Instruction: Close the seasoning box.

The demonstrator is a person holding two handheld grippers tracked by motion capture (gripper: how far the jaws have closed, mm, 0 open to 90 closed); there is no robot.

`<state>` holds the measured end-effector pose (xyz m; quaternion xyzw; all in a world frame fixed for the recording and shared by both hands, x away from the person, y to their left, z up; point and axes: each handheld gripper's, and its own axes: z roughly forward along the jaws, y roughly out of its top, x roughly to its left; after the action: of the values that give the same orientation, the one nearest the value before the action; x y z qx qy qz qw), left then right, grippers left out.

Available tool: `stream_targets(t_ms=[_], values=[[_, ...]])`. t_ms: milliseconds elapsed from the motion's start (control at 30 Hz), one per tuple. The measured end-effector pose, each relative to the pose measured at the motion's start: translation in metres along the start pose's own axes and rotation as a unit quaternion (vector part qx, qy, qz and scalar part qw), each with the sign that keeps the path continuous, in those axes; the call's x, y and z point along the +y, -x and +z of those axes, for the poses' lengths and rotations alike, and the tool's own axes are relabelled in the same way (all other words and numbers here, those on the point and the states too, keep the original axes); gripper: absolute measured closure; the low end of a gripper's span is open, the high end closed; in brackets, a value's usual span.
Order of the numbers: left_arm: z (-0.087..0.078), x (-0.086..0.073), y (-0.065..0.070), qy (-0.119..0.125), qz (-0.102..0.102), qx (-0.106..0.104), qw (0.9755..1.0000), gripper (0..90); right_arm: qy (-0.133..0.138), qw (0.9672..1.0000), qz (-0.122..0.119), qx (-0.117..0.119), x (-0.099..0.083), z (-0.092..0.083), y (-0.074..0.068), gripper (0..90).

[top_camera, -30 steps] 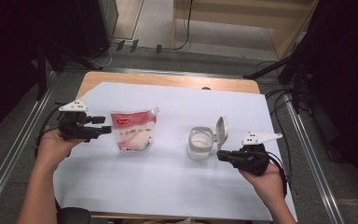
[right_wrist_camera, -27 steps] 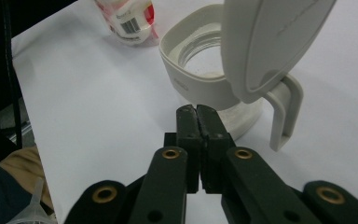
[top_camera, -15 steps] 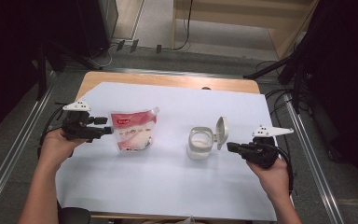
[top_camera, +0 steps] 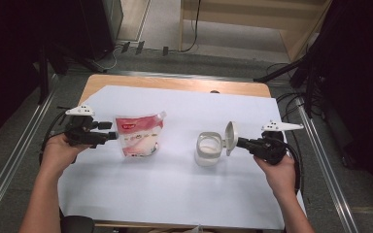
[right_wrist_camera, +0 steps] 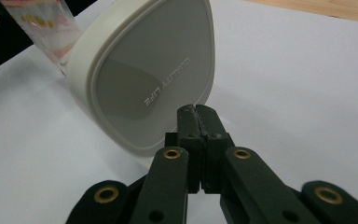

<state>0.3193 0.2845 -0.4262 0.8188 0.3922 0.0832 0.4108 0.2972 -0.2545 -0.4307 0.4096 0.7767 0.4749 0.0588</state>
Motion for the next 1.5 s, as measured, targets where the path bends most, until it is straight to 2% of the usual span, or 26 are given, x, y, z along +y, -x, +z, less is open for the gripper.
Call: stream_targets(t_ms=[67,233,367,500,600,800,1067,1167,1233,1267,1367,1500], values=[[0.0,0.0,0.0,-0.002,0.008,-0.002,1.0,43.1,0.002,1.0,0.0,0.002,0.002,0.003,0.0,89.3],[-0.001,0.0,0.0,0.001,0.005,0.001,1.0,43.2,0.003,1.0,0.001,0.006,0.009,0.009,0.0,89.3],[0.0,-0.001,0.0,0.001,0.006,0.0,1.0,43.1,0.004,0.9999,-0.008,0.006,0.014,0.011,-0.002,89.3],[0.0,0.0,0.0,-0.001,0.008,-0.004,1.0,43.2,0.003,0.9999,-0.012,0.01,0.017,0.013,-0.008,89.5],[0.001,-0.001,0.0,-0.002,0.006,0.001,1.0,43.1,0.004,0.9995,-0.029,0.016,0.021,0.013,-0.018,88.9],[0.002,-0.001,-0.001,-0.008,0.006,-0.002,0.9999,42.7,0.008,0.9988,-0.045,0.018,0.026,0.012,-0.029,82.6],[0.003,-0.001,0.001,-0.01,0.005,-0.001,0.9999,42.2,0.009,0.9983,-0.056,0.018,0.021,0.015,-0.032,65.3],[0.005,-0.001,0.001,-0.016,0.01,-0.003,0.9998,42.2,0.015,0.9978,-0.064,0.015,0.02,0.012,-0.032,61.9],[0.006,-0.001,0.002,-0.019,0.008,0.0,0.9998,42.2,0.016,0.9979,-0.061,0.014,0.02,0.01,-0.032,61.6],[0.005,-0.001,0.001,-0.024,0.01,-0.004,0.9996,42.1,0.015,0.9978,-0.063,0.015,0.02,0.009,-0.031,61.5],[0.006,-0.002,0.001,-0.025,0.006,-0.004,0.9997,42.2,0.018,0.9976,-0.065,0.013,0.019,0.007,-0.031,61.2],[0.006,-0.002,0.001,-0.022,0.012,-0.003,0.9997,42.2,0.019,0.9982,-0.057,0.008,0.018,0.003,-0.028,61.1]])
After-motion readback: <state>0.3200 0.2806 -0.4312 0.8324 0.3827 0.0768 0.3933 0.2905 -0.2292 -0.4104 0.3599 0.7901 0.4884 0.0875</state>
